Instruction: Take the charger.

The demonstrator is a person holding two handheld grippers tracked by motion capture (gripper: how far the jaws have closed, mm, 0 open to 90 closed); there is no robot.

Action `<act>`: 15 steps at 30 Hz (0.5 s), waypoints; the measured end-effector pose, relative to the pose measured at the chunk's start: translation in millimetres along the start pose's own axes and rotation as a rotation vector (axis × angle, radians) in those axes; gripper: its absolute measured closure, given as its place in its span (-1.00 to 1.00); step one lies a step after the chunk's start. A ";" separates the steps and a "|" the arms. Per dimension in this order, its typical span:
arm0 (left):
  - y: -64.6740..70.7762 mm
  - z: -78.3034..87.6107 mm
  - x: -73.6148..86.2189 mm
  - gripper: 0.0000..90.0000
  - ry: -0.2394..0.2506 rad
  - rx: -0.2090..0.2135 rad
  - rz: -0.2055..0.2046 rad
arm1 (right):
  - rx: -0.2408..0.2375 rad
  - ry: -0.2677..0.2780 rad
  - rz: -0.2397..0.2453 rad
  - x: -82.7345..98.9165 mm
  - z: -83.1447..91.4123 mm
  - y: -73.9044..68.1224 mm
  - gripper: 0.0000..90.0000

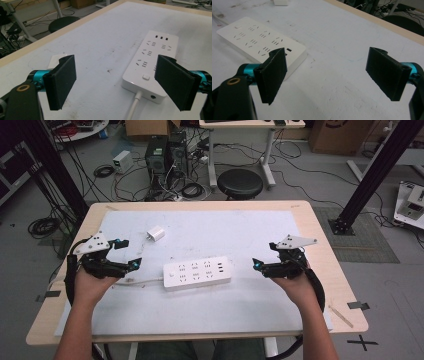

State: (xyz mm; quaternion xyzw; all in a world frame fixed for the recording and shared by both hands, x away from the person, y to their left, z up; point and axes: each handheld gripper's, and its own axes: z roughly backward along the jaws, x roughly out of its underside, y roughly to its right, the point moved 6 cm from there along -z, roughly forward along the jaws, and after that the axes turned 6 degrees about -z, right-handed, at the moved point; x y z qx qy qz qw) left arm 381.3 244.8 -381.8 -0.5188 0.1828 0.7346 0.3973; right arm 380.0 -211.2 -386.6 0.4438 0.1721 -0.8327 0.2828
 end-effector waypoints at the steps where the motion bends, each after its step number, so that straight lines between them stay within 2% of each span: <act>1: -1.4 -0.7 -0.9 -0.61 -0.001 -0.001 0.002 | 0.003 0.001 0.001 -0.1 0.6 0.0 -0.61; 9: -22.7 -13.7 -7.1 -0.61 -0.022 -0.026 0.013 | 0.001 -0.014 0.004 0.2 1.9 1.2 -0.61; 10: -33.1 -23.0 -8.8 -0.61 -0.032 -0.032 0.027 | 0.003 -0.020 -0.001 0.1 1.1 2.7 -0.61; 13: -47.1 -35.3 -9.7 -0.62 -0.043 -0.045 0.058 | 0.007 -0.024 0.008 -1.1 -1.3 3.8 -0.61; 15: -55.9 -46.3 -9.9 -0.65 -0.087 -0.049 0.066 | 0.010 -0.031 0.004 -1.5 -2.6 3.2 -0.61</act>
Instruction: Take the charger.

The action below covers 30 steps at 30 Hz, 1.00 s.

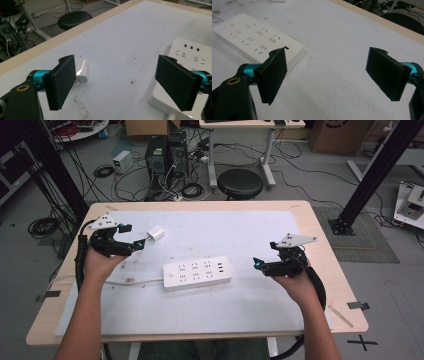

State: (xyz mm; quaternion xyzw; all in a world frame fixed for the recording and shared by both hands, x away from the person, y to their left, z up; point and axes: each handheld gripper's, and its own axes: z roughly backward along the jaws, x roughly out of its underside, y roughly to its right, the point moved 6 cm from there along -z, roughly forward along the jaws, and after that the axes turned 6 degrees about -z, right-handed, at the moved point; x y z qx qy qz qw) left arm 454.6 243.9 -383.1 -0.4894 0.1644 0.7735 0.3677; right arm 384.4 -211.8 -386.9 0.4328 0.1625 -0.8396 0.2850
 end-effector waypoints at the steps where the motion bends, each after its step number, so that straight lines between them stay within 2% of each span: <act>1: -2.9 -3.2 -1.0 -0.65 -0.008 -0.005 -0.008 | -0.001 0.001 0.000 -0.5 -1.0 -0.5 -0.61; 2: -6.1 -8.8 -2.9 -0.65 -0.009 0.005 -0.003 | -0.003 0.000 0.004 -0.8 -1.7 -0.7 -0.61; 4: -13.7 -21.0 -4.3 -0.65 -0.043 0.001 -0.002 | 0.002 -0.003 0.001 -1.1 -3.2 -1.3 -0.61; 6: -21.5 -34.1 -4.7 -0.65 -0.040 -0.001 0.013 | 0.004 -0.008 -0.005 -0.2 -4.2 -2.1 -0.61; 9: -31.1 -54.5 -0.7 -0.65 -0.090 0.003 0.020 | 0.003 -0.011 -0.006 1.9 -6.3 -3.8 -0.61; 11: -36.1 -67.2 2.7 -0.65 -0.068 -0.009 0.036 | 0.007 -0.013 -0.006 3.7 -6.9 -5.0 -0.61; 12: -39.2 -73.0 6.1 -0.65 -0.078 -0.004 0.043 | 0.007 -0.016 -0.006 4.7 -6.9 -5.3 -0.61; 15: -46.0 -90.3 17.2 -0.65 -0.158 -0.020 0.030 | 0.009 -0.014 -0.018 7.1 -6.3 -5.8 -0.61; 17: -49.9 -99.9 23.7 -0.65 -0.174 -0.017 0.043 | 0.013 -0.015 -0.018 8.6 -5.3 -5.9 -0.61; 19: -53.3 -105.8 29.2 -0.65 -0.176 -0.028 0.051 | 0.015 -0.018 -0.025 10.2 -4.0 -6.2 -0.61; 26: -59.9 -122.2 52.4 -0.65 -0.236 -0.027 0.085 | 0.022 -0.022 -0.032 14.4 -2.1 -6.5 -0.61; 30: -61.0 -126.2 56.6 -0.65 -0.239 -0.026 0.091 | 0.027 -0.025 -0.032 15.1 -1.6 -7.4 -0.61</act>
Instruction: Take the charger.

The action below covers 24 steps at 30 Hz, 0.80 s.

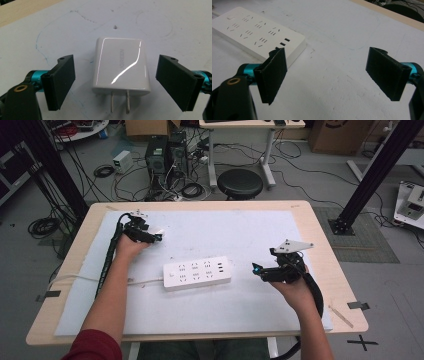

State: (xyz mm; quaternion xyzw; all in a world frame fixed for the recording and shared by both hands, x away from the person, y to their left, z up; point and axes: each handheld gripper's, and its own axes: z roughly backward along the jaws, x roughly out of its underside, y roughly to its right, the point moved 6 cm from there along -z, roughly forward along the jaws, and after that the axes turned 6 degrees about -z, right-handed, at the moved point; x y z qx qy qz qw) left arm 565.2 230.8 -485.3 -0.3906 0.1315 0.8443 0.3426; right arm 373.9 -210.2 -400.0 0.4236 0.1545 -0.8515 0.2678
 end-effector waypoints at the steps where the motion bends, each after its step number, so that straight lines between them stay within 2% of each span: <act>1: -0.4 -0.5 0.0 -0.65 0.001 -0.002 -0.004 | 0.001 -0.002 -0.002 0.0 0.0 -0.1 -0.61; 13: -0.7 -4.6 2.5 -0.48 -0.005 -0.005 -0.019 | -0.004 -0.012 0.001 -0.1 -6.7 -3.2 -0.61; 21: 1.2 -4.2 1.1 -0.21 -0.003 0.004 -0.045 | -0.008 -0.015 0.003 -1.2 -9.2 -4.4 -0.61; 23: 3.8 -3.5 -0.3 -0.06 -0.008 0.006 -0.067 | -0.008 -0.015 0.003 -1.2 -9.2 -4.1 -0.61; 24: 4.2 -3.7 -0.6 -0.06 -0.011 0.002 -0.071 | -0.009 -0.012 0.008 -1.3 -9.2 -3.6 -0.61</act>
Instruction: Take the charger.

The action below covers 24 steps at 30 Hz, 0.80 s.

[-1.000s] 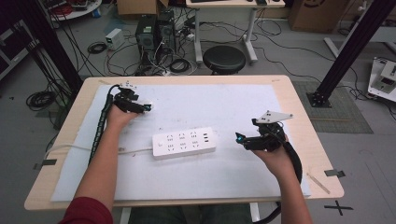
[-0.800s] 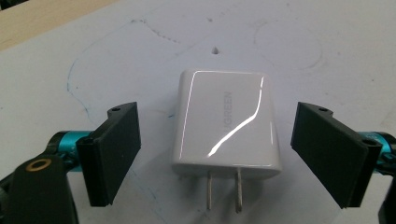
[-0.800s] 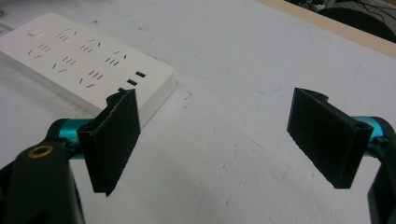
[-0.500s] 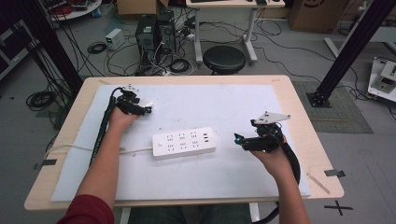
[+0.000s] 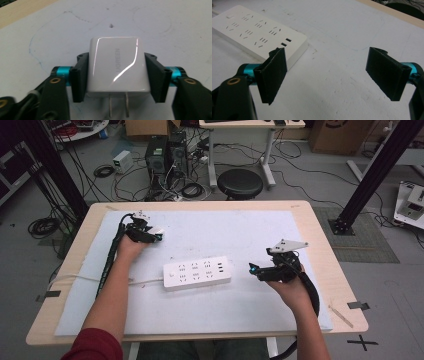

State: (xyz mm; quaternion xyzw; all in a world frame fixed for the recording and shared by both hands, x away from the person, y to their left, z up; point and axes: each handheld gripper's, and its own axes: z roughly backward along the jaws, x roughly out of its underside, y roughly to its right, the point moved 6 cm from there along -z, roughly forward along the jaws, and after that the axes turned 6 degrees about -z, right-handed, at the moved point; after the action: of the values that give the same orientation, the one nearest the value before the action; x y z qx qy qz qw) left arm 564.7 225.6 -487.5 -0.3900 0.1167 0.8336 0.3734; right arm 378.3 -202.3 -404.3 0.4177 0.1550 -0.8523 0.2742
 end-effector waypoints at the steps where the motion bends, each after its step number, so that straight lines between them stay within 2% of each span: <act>1: 0.6 0.1 -0.4 -0.06 0.000 -0.004 0.004 | 0.000 0.002 0.001 -0.1 0.1 0.2 -0.61; 4: 3.1 3.5 -1.3 -0.06 -0.018 0.002 -0.002 | -0.002 0.001 -0.007 0.1 0.9 0.1 -0.61; 7: 9.1 15.5 -8.3 -0.06 -0.023 0.005 -0.032 | -0.008 0.006 -0.001 -1.1 1.9 0.6 -0.61; 9: 14.6 29.0 -16.2 -0.06 -0.007 0.009 -0.047 | -0.012 0.008 0.002 -2.9 3.4 -0.2 -0.61; 11: 22.3 47.2 -24.2 -0.06 0.030 0.007 -0.050 | -0.026 0.013 0.012 -5.8 5.5 -2.8 -0.61; 13: 33.8 68.8 -29.9 -0.06 0.074 0.006 -0.055 | -0.036 0.019 0.029 -9.2 8.3 -5.8 -0.61; 15: 46.3 89.8 -33.2 -0.06 0.107 -0.004 -0.082 | -0.048 0.017 0.034 -12.9 11.4 -10.6 -0.61; 18: 66.0 117.3 -34.5 -0.06 0.136 -0.007 -0.112 | -0.073 0.023 0.065 -18.7 15.9 -18.2 -0.61; 21: 90.2 137.6 -32.2 -0.06 0.163 0.012 -0.132 | -0.127 0.029 0.084 -21.4 18.9 -26.8 -0.61; 23: 106.7 145.9 -25.0 -0.06 0.177 0.028 -0.166 | -0.146 0.028 0.089 -21.8 19.3 -30.6 -0.61; 24: 114.7 148.6 -20.8 -0.06 0.190 0.036 -0.168 | -0.157 0.030 0.094 -22.2 19.2 -32.6 -0.61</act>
State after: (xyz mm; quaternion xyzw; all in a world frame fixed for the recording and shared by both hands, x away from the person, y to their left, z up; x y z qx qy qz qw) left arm 407.9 207.2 -383.9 -0.4691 0.1333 0.7564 0.4359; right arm 357.9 -178.2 -373.8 0.4145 0.2058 -0.8172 0.3436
